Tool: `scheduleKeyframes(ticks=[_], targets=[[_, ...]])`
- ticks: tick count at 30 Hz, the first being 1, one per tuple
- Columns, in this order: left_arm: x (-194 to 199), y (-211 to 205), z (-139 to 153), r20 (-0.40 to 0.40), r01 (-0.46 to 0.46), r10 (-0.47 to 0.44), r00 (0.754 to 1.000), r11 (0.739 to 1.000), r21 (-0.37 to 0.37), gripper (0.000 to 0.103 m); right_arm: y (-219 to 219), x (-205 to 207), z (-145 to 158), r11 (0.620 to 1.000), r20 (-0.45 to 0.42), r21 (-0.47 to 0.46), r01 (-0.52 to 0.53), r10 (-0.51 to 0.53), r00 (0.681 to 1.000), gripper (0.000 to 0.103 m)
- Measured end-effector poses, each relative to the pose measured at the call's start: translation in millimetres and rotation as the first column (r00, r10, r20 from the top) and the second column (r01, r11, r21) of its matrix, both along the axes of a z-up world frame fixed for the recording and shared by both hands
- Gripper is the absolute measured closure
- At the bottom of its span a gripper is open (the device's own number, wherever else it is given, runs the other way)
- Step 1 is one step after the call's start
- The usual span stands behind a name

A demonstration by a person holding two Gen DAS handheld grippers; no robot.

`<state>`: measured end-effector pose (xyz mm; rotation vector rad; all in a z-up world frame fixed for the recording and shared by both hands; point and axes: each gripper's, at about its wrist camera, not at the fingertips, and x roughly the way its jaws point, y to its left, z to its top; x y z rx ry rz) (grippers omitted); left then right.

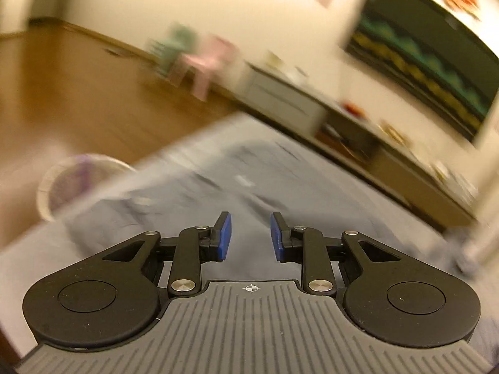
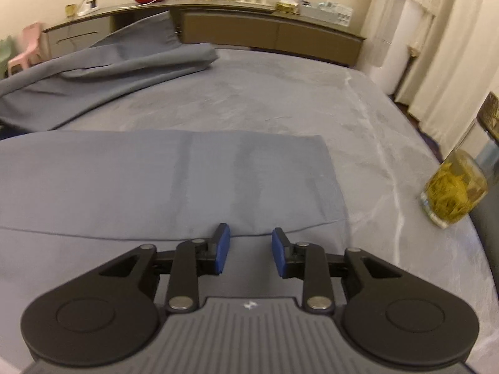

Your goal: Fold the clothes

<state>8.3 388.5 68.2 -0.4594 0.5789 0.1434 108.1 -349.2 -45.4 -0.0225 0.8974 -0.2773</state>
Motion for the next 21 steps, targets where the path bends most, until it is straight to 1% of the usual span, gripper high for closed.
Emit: scheduleKeyframes(ticks=[2, 3, 6, 8, 9, 10, 11, 12, 14, 15, 16, 17, 18, 19, 20, 21], targets=[[11.2, -6.6, -11.2, -0.08, 0.074, -0.074, 0.994, 0.997, 0.0, 0.09, -4.2, 5.3, -3.6, 0.999, 0.011, -0.04, 0.024, -0.023, 1.0, 0.074], [16.5, -8.8, -18.9, -0.135, 0.097, -0.096, 0.986, 0.995, 0.007, 0.089, -6.8, 8.7, -4.6, 0.998, 0.016, -0.055, 0.037, -0.036, 0.999, 0.074], [25.8, -8.7, -40.9, -0.277, 0.107, -0.09, 0.957, 0.993, 0.045, 0.09, -11.9, 13.1, -6.5, 0.997, 0.042, -0.072, 0.026, -0.023, 0.999, 0.074], [27.0, -6.0, -49.2, -0.323, 0.105, -0.08, 0.943, 0.993, 0.059, 0.091, -17.7, 9.1, -5.4, 0.998, 0.042, -0.05, 0.039, -0.037, 0.998, 0.073], [26.0, -4.0, -50.3, -0.333, 0.097, -0.069, 0.94, 0.993, 0.067, 0.093, -23.0, 6.2, -4.7, 0.998, 0.039, -0.035, 0.053, -0.052, 0.998, 0.07], [24.4, -1.7, -49.2, -0.336, 0.084, -0.053, 0.94, 0.993, 0.077, 0.093, -31.1, 2.0, -4.9, 0.997, 0.037, -0.016, 0.08, -0.08, 0.996, 0.065], [21.2, 0.1, -47.3, -0.343, 0.062, -0.023, 0.939, 0.993, 0.101, 0.093, -39.2, -2.2, -5.2, 0.994, 0.034, 0.002, 0.108, -0.108, 0.994, 0.054], [18.8, 1.2, -45.3, -0.351, 0.034, 0.015, 0.936, 0.99, 0.134, 0.094, -47.7, -5.9, -5.1, 0.99, 0.029, 0.026, 0.142, -0.142, 0.989, 0.05], [15.6, 1.6, -39.8, -0.343, -0.024, 0.087, 0.935, 0.983, 0.185, 0.094, -61.9, -18.5, -4.7, 0.979, 0.021, 0.068, 0.192, -0.193, 0.981, 0.048], [14.4, -0.7, -35.4, -0.326, -0.05, 0.121, 0.937, 0.974, 0.219, 0.094, -65.7, -23.7, -4.4, 0.976, 0.019, 0.077, 0.205, -0.207, 0.978, 0.048], [14.0, -5.6, -29.4, -0.295, -0.068, 0.15, 0.944, 0.96, 0.27, 0.094, -66.4, -28.4, -4.0, 0.974, 0.016, 0.079, 0.214, -0.215, 0.976, 0.053], [13.0, -13.2, -21.4, -0.252, -0.077, 0.162, 0.954, 0.945, 0.317, 0.091, -65.1, -32.7, -2.6, 0.972, 0.019, 0.064, 0.226, -0.228, 0.973, 0.059], [11.5, -23.7, -12.6, -0.205, -0.062, 0.136, 0.969, 0.942, 0.329, 0.09, -61.0, -37.9, 4.5, 0.97, 0.049, 0.067, 0.233, -0.236, 0.971, 0.066], [10.0, -35.3, -3.9, -0.16, -0.031, 0.087, 0.983, 0.947, 0.32, 0.09, -56.9, -43.1, 11.7, 0.969, 0.078, 0.07, 0.239, -0.244, 0.967, 0.066], [10.4, -48.3, 4.0, -0.123, 0.024, 0.012, 0.992, 0.958, 0.286, 0.088, -52.9, -48.3, 18.8, 0.967, 0.108, 0.073, 0.245, -0.252, 0.962, 0.066], [13.9, -63.3, 10.3, -0.099, 0.107, -0.087, 0.991, 0.967, 0.229, 0.087, -48.8, -50.8, 26.7, 0.965, 0.139, 0.112, 0.239, -0.253, 0.957, 0.063]])
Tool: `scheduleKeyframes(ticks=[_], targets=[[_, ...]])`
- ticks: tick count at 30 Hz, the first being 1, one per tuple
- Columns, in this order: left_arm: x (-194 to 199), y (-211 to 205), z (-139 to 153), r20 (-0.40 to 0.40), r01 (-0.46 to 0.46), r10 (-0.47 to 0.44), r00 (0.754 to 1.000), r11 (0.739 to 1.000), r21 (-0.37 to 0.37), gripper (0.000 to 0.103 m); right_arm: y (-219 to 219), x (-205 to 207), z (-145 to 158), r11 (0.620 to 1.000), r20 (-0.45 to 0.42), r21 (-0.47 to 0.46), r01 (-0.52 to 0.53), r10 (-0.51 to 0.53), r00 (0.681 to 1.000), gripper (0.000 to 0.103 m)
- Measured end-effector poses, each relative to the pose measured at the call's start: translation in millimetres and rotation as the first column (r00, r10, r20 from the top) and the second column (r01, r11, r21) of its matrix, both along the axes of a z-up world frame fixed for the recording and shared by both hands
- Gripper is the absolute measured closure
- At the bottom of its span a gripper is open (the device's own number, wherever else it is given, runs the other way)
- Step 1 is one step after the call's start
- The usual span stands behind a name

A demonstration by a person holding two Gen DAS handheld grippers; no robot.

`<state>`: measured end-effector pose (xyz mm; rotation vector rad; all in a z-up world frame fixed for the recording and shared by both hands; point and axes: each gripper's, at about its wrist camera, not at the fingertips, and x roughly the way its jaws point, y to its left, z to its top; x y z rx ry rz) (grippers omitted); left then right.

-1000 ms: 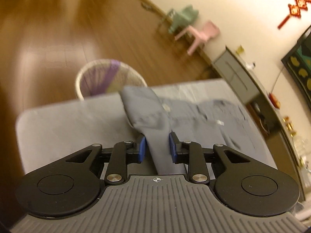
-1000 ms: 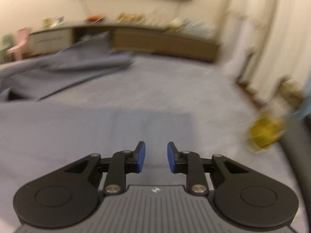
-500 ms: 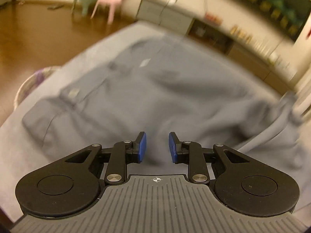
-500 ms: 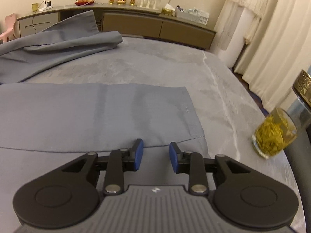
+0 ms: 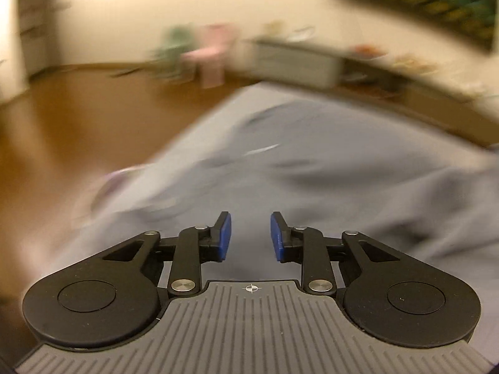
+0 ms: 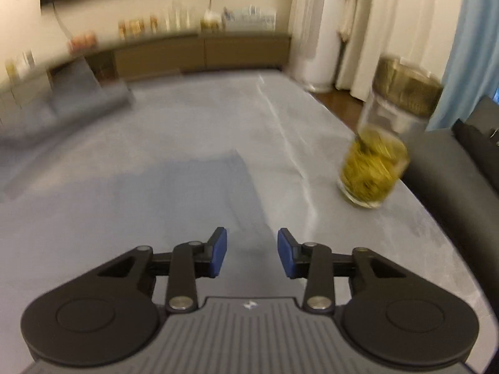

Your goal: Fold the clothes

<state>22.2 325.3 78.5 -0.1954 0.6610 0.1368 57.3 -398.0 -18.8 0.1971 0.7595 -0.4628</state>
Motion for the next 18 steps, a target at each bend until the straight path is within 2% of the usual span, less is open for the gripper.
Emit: scheduleKeyframes(ticks=[2, 3, 4, 5, 6, 8, 10, 11, 13, 18], targets=[[12.4, -37.0, 8.9, 0.017, 0.183, -0.183, 0.983, 0.98, -0.073, 0.082, 15.3, 4.3, 13.7, 0.996, 0.057, 0.076, -0.039, 0.034, 0.998, 0.058], [20.5, -58.9, 12.6, 0.017, 0.273, -0.272, 0.962, 0.959, -0.078, 0.079, 28.8, 12.8, 18.7, 0.992, 0.063, 0.097, -0.078, 0.072, 0.995, 0.057], [29.0, -80.6, 15.0, 0.012, 0.349, -0.35, 0.937, 0.934, -0.071, 0.077, 42.2, 21.4, 23.6, 0.986, 0.07, 0.117, -0.118, 0.11, 0.991, 0.053], [38.2, -101.0, 14.4, -0.001, 0.406, -0.407, 0.913, 0.912, -0.049, 0.072, 55.7, 29.9, 28.6, 0.978, 0.078, 0.136, -0.157, 0.147, 0.986, 0.05], [46.8, -118.8, 10.9, -0.012, 0.446, -0.447, 0.895, 0.895, -0.021, 0.072, 71.7, 43.3, 32.1, 0.968, 0.077, 0.157, -0.198, 0.188, 0.979, 0.045], [61.3, -140.6, -3.7, -0.035, 0.477, -0.477, 0.878, 0.879, 0.005, 0.073, 102.1, 72.8, 39.4, 0.943, 0.081, 0.197, -0.267, 0.255, 0.963, 0.038], [74.4, -147.3, -21.0, -0.084, 0.468, -0.468, 0.88, 0.883, -0.027, 0.081, 129.3, 106.9, 47.4, 0.926, 0.088, 0.219, -0.309, 0.296, 0.951, 0.029], [73.0, -150.5, -22.4, -0.079, 0.494, -0.495, 0.865, 0.869, -0.038, 0.082, 143.5, 125.5, 52.2, 0.918, 0.091, 0.224, -0.328, 0.315, 0.945, 0.027], [64.5, -159.0, -20.4, -0.047, 0.568, -0.569, 0.821, 0.823, -0.034, 0.081, 167.3, 164.8, 59.3, 0.912, 0.093, 0.196, -0.36, 0.349, 0.933, 0.016], [52.8, -179.3, -39.1, -0.097, 0.706, -0.706, 0.702, 0.707, -0.035, 0.084, 219.9, 284.1, 65.0, 0.937, 0.034, 0.165, -0.31, 0.308, 0.951, 0.013]])
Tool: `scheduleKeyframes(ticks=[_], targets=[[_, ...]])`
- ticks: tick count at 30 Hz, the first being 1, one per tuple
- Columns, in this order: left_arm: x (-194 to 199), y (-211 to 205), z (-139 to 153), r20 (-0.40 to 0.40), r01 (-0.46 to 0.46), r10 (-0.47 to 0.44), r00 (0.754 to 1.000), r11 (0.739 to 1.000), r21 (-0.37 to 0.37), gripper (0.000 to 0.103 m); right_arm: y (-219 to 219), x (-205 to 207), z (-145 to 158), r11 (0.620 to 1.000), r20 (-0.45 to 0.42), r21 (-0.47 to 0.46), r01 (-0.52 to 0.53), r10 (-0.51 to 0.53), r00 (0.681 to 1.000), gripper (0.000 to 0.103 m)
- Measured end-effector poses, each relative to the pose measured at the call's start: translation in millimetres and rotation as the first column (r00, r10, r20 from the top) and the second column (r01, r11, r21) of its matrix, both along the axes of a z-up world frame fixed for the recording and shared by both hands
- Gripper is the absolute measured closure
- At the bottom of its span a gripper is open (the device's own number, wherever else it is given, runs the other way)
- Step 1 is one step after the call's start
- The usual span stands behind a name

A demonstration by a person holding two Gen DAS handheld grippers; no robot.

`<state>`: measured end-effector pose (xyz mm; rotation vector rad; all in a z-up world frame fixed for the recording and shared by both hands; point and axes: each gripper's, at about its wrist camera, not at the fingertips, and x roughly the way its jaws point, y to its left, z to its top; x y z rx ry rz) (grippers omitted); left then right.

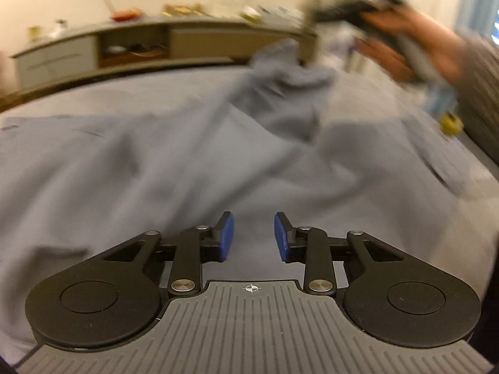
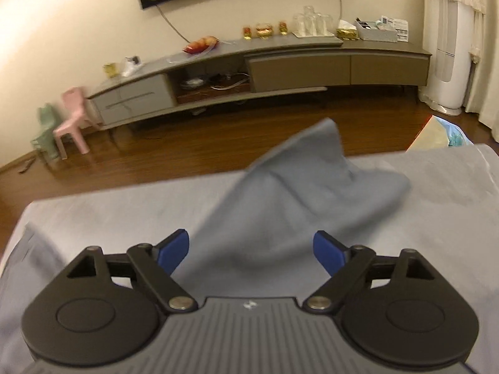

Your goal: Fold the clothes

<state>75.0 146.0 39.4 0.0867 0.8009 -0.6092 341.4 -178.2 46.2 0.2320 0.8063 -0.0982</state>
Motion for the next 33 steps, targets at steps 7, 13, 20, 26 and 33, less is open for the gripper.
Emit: scheduleKeyframes(ticks=[7, 13, 20, 26, 33], targets=[[-9.4, -12.4, -8.6, -0.024, 0.064, -0.062, 0.998, 0.996, 0.06, 0.084, 22.8, 111.8, -50.1, 0.988, -0.157, -0.056, 0.141, -0.148, 0.976, 0.02], [-5.4, -2.4, 5.8, 0.001, 0.026, -0.026, 1.0, 1.0, 0.008, 0.084, 11.6, 124.0, -65.9, 0.975, -0.186, 0.009, 0.221, -0.216, 0.958, 0.1], [-1.4, -0.5, 12.2, -0.01, -0.018, 0.018, 1.0, 1.0, 0.008, 0.081, -4.3, -53.3, 59.3, 0.992, 0.379, 0.126, 0.002, -0.05, 0.924, 0.101], [-7.7, -5.7, 7.7, -0.027, -0.004, 0.006, 1.0, 0.999, 0.04, 0.079, -97.4, -220.8, 17.0, 0.958, 0.2, 0.159, 0.238, -0.267, 0.943, 0.101], [-10.5, 23.8, 7.1, -0.097, -0.106, 0.099, 0.99, 0.992, -0.064, 0.077, -171.8, -300.7, -69.4, 0.743, -0.075, 0.478, 0.468, -0.496, 0.865, 0.093]])
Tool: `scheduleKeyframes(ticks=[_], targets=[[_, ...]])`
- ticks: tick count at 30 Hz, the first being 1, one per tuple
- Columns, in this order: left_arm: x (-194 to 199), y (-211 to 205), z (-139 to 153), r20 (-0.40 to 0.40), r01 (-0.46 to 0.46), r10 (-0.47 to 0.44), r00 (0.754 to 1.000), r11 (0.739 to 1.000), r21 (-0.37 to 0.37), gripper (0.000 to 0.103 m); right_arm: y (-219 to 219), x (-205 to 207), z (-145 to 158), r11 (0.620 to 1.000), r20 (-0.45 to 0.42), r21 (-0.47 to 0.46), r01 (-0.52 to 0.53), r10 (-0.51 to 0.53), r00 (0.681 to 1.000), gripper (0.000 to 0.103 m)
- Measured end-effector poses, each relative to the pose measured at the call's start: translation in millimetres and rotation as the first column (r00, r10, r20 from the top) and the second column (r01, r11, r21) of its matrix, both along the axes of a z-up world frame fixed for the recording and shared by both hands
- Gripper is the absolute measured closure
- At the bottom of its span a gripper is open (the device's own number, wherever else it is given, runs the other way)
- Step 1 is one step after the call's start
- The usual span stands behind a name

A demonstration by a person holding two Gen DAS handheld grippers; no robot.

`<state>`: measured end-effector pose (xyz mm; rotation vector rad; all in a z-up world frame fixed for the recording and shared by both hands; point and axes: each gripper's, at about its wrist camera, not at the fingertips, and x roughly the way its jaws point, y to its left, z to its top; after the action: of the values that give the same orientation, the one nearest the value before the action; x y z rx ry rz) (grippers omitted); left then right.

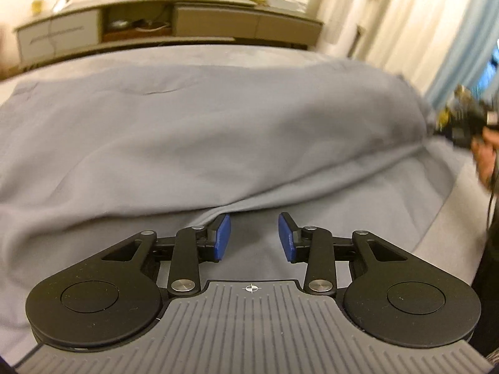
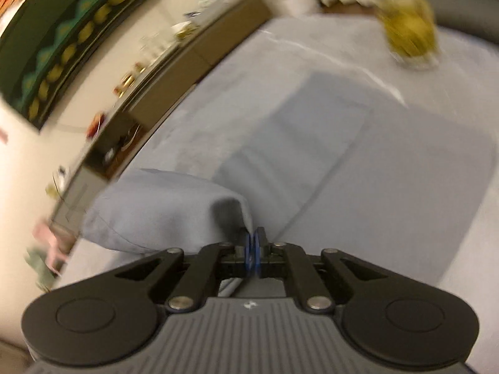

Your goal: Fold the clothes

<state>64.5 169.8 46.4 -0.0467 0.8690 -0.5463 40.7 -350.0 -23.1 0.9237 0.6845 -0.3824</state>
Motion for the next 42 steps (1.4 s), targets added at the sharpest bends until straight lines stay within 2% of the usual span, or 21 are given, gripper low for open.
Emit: scheduleKeyframes(ticks=[2, 4, 6, 8, 10, 12, 14, 17, 18, 19, 20, 22, 25, 26, 27, 28, 30, 32, 35, 39, 42], targets=[[-0.5, 18.4, 3.5, -0.018, -0.052, 0.051, 0.999, 0.996, -0.068, 0.077, -2.4, -1.3, -2.2, 0.999, 0.006, 0.036, 0.033, -0.033, 0.999, 0.087], [1.8, 41.1, 7.1, -0.038, -0.138, 0.134, 0.99, 0.98, -0.142, 0.073, -0.7, 8.2, 7.8, 0.999, 0.01, -0.019, 0.031, -0.031, 0.999, 0.079], [6.0, 65.3, 9.2, -0.071, -0.228, 0.217, 0.974, 0.949, -0.219, 0.072, 10.4, 4.9, 24.7, 0.985, 0.001, -0.169, 0.029, -0.029, 1.0, 0.053], [12.2, 90.7, 9.4, -0.122, -0.324, 0.301, 0.946, 0.902, -0.287, 0.072, 23.6, 11.5, 35.9, 0.924, -0.043, -0.382, -0.012, -0.005, 0.999, 0.045], [18.3, 112.4, 8.8, -0.173, -0.419, 0.382, 0.908, 0.849, -0.322, 0.072, 45.3, 18.4, 50.3, 0.814, -0.104, -0.572, -0.098, 0.046, 0.993, 0.037], [22.6, 126.3, 8.4, -0.201, -0.488, 0.446, 0.872, 0.813, -0.317, 0.072, 64.4, 24.2, 58.4, 0.734, -0.135, -0.65, -0.194, 0.14, 0.981, 0.024], [26.8, 131.9, 6.8, -0.218, -0.517, 0.47, 0.855, 0.797, -0.311, 0.07, 71.6, 31.9, 61.7, 0.718, -0.162, -0.636, -0.282, 0.233, 0.959, 0.012], [35.6, 132.4, 0.4, -0.246, -0.538, 0.482, 0.841, 0.792, -0.288, 0.069, 56.9, 52.5, 57.1, 0.773, -0.185, -0.551, -0.313, 0.252, 0.95, 0.012], [38.6, 132.7, -3.1, -0.259, -0.547, 0.487, 0.834, 0.79, -0.277, 0.069, 44.5, 60.0, 52.0, 0.799, -0.202, -0.516, -0.309, 0.237, 0.95, 0.026], [40.9, 132.6, -6.6, -0.27, -0.555, 0.492, 0.828, 0.787, -0.268, 0.069, 32.1, 67.4, 46.9, 0.824, -0.218, -0.479, -0.303, 0.223, 0.95, 0.079], [41.9, 131.8, -10.1, -0.278, -0.566, 0.5, 0.82, 0.782, -0.261, 0.069, 20.8, 77.2, 43.7, 0.859, -0.229, -0.416, -0.299, 0.22, 0.948, 0.098], [38.9, 135.4, -14.3, -0.283, -0.597, 0.532, 0.798, 0.761, -0.254, 0.069, 17.7, 54.8, 75.1, 0.884, -0.026, -0.427, -0.191, 0.199, 0.98, 0.097], [30.4, 150.9, -18.4, -0.327, -0.655, 0.57, 0.753, 0.698, -0.29, 0.069, 21.3, 11.9, 117.8, 0.899, 0.252, -0.437, -0.035, 0.16, 0.955, 0.09], [28.1, 153.7, -20.5, -0.35, -0.662, 0.566, 0.746, 0.684, -0.306, 0.069, 19.3, 6.2, 122.2, 0.895, 0.255, -0.445, 0.013, 0.112, 0.961, 0.084], [25.7, 156.5, -22.5, -0.373, -0.67, 0.561, 0.739, 0.669, -0.321, 0.069, 17.8, 3.7, 118.6, 0.89, 0.22, -0.455, 0.033, 0.076, 0.973, 0.072], [23.3, 159.3, -24.6, -0.395, -0.678, 0.555, 0.732, 0.653, -0.337, 0.068, 15.0, 4.0, 109.2, 0.882, 0.166, -0.471, 0.03, 0.056, 0.985, 0.065], [18.9, 162.6, -27.9, -0.429, -0.686, 0.541, 0.723, 0.633, -0.359, 0.064, 5.0, 4.4, 76.0, 0.876, 0.04, -0.481, 0.025, -0.007, 0.999, 0.064], [16.2, 159.3, -29.9, -0.431, -0.681, 0.535, 0.727, 0.641, -0.354, 0.063, -8.7, 2.7, 45.3, 0.931, -0.067, -0.362, 0.045, -0.074, 0.995, 0.064], [16.9, 156.7, -32.9, -0.441, -0.685, 0.532, 0.723, 0.638, -0.353, 0.062, -12.0, 6.0, 37.4, 0.973, -0.024, -0.225, 0.046, -0.052, 0.998, 0.06], [12.4, 151.9, -30.9, -0.454, -0.683, 0.519, 0.724, 0.629, -0.372, 0.056, -6.6, 13.9, 42.6, 0.957, 0.02, -0.287, 0.047, -0.043, 0.999, 0.047], [8.9, 143.1, -31.7, -0.452, -0.663, 0.499, 0.74, 0.656, -0.362, 0.054, -14.9, 13.1, 42.0, 0.957, 0.009, -0.279, 0.074, -0.074, 0.997, 0.047]])
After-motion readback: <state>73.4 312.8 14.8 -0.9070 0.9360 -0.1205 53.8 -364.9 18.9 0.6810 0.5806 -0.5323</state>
